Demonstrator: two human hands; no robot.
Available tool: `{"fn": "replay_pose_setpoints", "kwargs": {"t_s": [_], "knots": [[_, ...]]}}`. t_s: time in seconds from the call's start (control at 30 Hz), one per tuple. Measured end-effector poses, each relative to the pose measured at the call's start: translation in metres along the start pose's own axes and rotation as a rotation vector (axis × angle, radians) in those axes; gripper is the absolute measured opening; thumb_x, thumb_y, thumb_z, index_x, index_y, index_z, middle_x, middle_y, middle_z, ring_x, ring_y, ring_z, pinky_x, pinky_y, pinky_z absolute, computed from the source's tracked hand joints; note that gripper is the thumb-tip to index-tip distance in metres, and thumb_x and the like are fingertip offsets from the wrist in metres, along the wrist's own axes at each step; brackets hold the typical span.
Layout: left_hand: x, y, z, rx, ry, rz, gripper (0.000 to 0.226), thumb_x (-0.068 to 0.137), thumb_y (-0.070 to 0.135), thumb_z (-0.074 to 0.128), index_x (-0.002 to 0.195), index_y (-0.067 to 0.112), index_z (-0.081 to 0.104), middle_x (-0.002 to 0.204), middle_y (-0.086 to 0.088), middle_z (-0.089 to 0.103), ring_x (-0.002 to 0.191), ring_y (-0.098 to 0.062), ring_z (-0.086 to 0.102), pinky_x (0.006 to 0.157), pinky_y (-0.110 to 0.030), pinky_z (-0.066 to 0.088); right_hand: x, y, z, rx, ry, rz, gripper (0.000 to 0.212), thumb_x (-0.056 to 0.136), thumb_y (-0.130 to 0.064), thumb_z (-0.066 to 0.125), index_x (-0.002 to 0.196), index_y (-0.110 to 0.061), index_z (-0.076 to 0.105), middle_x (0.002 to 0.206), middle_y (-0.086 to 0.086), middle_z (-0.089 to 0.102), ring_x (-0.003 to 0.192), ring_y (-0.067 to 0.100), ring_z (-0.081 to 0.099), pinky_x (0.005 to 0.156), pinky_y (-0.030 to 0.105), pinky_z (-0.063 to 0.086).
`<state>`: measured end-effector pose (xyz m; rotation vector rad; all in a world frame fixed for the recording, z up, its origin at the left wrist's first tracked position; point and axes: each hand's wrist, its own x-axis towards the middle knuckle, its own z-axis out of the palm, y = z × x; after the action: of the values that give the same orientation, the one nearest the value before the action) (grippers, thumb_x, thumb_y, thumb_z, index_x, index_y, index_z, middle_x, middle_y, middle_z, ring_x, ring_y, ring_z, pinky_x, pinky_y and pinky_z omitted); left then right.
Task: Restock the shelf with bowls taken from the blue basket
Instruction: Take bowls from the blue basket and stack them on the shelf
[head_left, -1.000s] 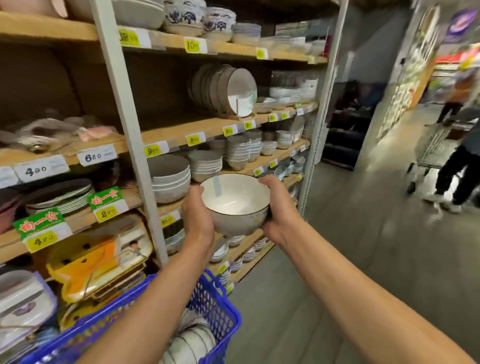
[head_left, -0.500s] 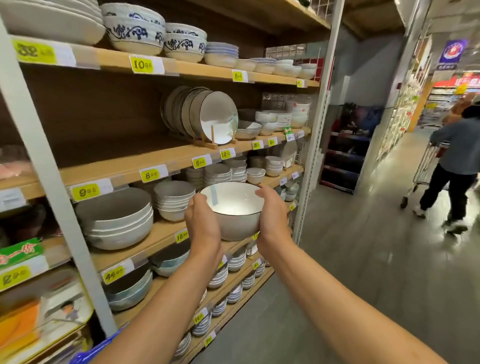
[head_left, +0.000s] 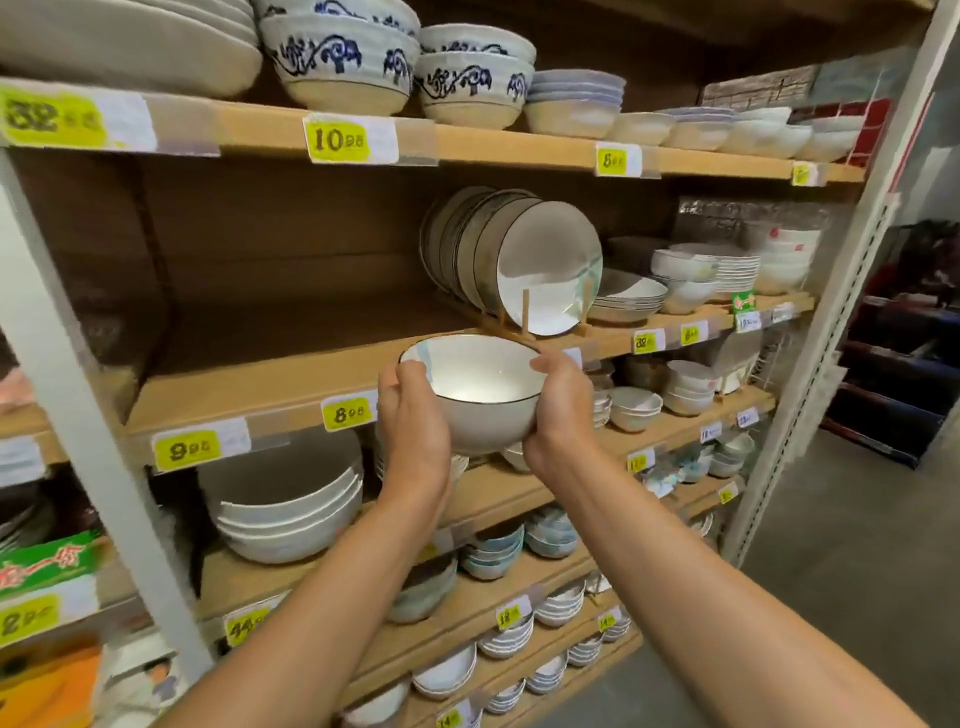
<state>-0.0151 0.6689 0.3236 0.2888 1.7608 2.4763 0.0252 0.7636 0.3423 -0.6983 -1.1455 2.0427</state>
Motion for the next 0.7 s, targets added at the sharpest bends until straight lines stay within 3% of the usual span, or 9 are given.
{"fn": "replay_pose_setpoints", "kwargs": {"t_s": [0.17,0.27,0.33,0.43,0.53,0.63,0.7], "knots": [[0.051,0.002,0.014,0.056,0.079,0.060,0.028,0.086,0.040,0.037,0.101,0.031,0.059,0.102,-0.002,0.066,0.094,-0.018,0.062,0.068,-0.031,0.050,0.060,-0.003,0.033,-0.024,-0.147,0.057,0.031,0.086,-0.019,0.042,0.095,-0.028,0.070,0.108,0.007,0.066,0.100,0.031,0.061,0.089,0.049,0.053],[0.080,0.005,0.025,0.137,0.123,0.082,0.034,0.076,0.045,0.036,0.097,0.027,0.056,0.104,-0.007,0.064,0.097,-0.024,0.061,0.074,-0.039,0.051,0.094,-0.004,0.050,0.005,-0.186,0.078,0.033,0.087,-0.015,0.043,0.105,-0.023,0.070,0.104,0.007,0.065,0.091,0.027,0.062,0.075,0.039,0.056],[0.099,0.006,0.034,0.167,0.172,0.077,0.044,0.077,0.044,0.037,0.111,0.022,0.055,0.116,-0.012,0.062,0.108,-0.031,0.060,0.084,-0.045,0.051,0.116,-0.006,0.061,0.001,-0.207,0.118,0.033,0.089,-0.016,0.044,0.112,-0.020,0.068,0.102,0.006,0.064,0.086,0.025,0.061,0.068,0.033,0.054],[0.123,0.005,0.042,0.174,0.265,0.042,0.070,0.080,0.047,0.040,0.144,0.020,0.031,0.137,-0.015,0.050,0.122,-0.032,0.052,0.101,-0.049,0.043,0.143,-0.007,0.080,-0.028,-0.223,0.162,0.021,0.092,-0.022,0.048,0.100,-0.023,0.067,0.095,0.001,0.062,0.083,0.019,0.060,0.076,0.034,0.053],[0.137,-0.002,0.052,0.175,0.320,0.011,0.085,0.072,0.052,0.044,0.149,0.027,0.020,0.137,-0.010,0.049,0.121,-0.029,0.051,0.106,-0.049,0.042,0.168,-0.001,0.098,-0.071,-0.249,0.132,0.020,0.094,-0.026,0.043,0.082,-0.023,0.059,0.092,0.001,0.061,0.085,0.019,0.059,0.074,0.032,0.051],[0.152,-0.011,0.063,0.219,0.317,-0.003,0.076,0.077,0.046,0.047,0.145,0.018,0.025,0.132,-0.011,0.052,0.115,-0.027,0.054,0.102,-0.048,0.046,0.186,0.011,0.114,-0.139,-0.257,0.020,0.026,0.095,-0.023,0.039,0.107,-0.013,0.059,0.099,0.005,0.059,0.088,0.022,0.059,0.060,0.027,0.046],[0.173,-0.012,0.066,0.241,0.346,-0.018,0.057,0.090,0.038,0.044,0.140,0.014,0.031,0.132,-0.014,0.050,0.116,-0.030,0.054,0.101,-0.047,0.047,0.193,0.018,0.125,-0.179,-0.265,0.002,0.024,0.093,-0.021,0.039,0.110,-0.011,0.054,0.104,0.009,0.058,0.087,0.023,0.058,0.059,0.027,0.045]]}}
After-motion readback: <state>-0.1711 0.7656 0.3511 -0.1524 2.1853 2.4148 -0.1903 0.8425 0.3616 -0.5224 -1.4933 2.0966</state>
